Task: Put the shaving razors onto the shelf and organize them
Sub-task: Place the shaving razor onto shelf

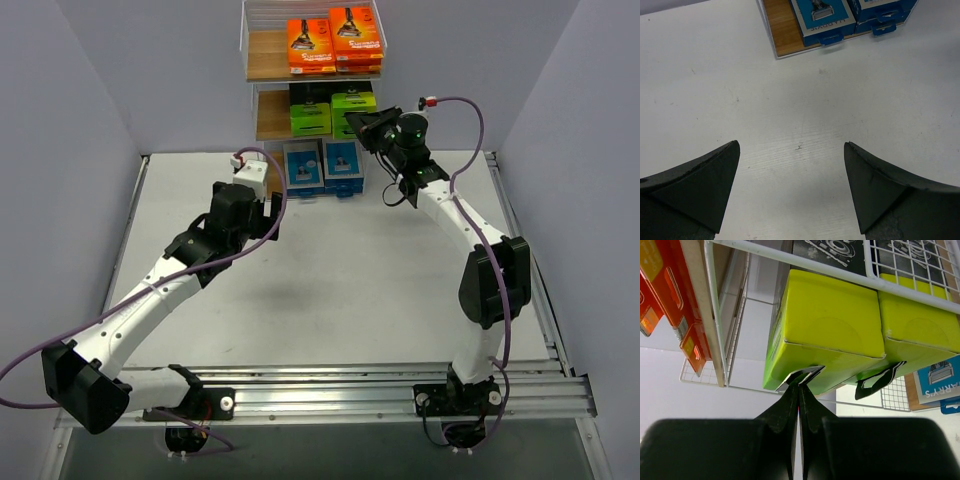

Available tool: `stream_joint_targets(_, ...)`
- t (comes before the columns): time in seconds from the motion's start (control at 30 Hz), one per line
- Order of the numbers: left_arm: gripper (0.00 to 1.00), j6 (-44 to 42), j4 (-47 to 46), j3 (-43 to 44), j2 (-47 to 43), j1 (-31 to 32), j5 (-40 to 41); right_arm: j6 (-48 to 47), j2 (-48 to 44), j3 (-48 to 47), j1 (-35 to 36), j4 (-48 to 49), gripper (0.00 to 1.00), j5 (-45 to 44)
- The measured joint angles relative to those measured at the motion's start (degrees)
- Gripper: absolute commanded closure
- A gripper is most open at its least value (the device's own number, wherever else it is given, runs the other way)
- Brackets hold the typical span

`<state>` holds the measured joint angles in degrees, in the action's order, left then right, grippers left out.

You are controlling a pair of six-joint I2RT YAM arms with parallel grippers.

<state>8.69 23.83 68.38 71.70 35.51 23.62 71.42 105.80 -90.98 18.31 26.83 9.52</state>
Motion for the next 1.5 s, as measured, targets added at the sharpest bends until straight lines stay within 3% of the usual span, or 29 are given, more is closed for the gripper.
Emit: stream_joint_targets(1.5,0.06,-0.4,-0.1,0.0,-0.1,-1.2,0.6,1.7,0.6,1.9,-0.7,3.5,1.0,2.8)
